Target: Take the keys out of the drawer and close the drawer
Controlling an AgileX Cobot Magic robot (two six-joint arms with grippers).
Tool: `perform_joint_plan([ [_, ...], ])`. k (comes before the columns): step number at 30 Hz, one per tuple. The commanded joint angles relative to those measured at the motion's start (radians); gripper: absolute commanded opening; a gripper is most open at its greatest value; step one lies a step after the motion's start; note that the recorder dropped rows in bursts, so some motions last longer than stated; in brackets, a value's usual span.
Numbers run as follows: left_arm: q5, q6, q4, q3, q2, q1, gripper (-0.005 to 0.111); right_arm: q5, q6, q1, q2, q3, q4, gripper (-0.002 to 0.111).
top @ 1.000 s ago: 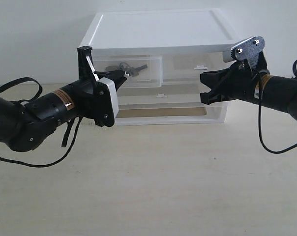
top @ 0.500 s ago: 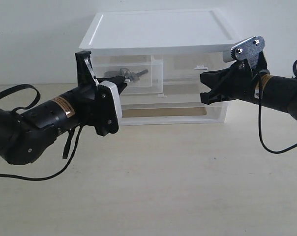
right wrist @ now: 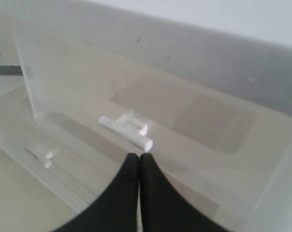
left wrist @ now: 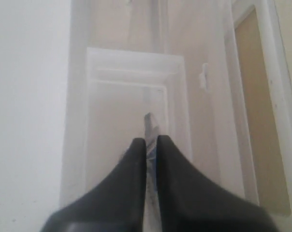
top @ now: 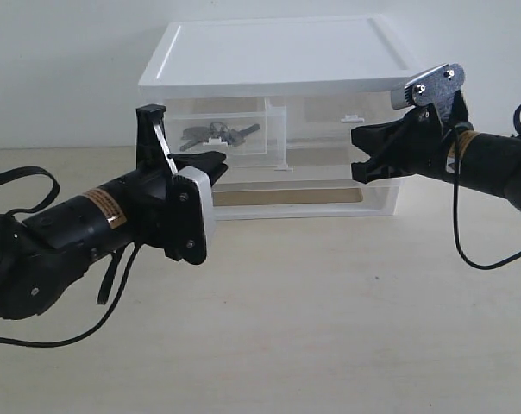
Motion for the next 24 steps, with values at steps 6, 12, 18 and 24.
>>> perform_joint_plan([
  [6,0.087,-0.512,0.081,0.045,-0.24,-0.005,0.004,0.052,0.003,-0.017,0.005,-0.03,0.122,0.0],
  [12,0.717,-1.414,0.571,-0.136,-0.459,-0.005,0.004,0.06,0.003,-0.017,0.005,-0.03,0.122,0.0],
  [18,0.853,-2.015,1.009,-0.309,-0.415,-0.005,0.004,0.069,0.031,-0.017,0.005,-0.03,0.122,0.0],
  [24,0.711,-2.387,1.059,-0.399,-0.306,-0.005,0.004,0.064,0.031,-0.017,0.005,-0.03,0.122,0.0],
])
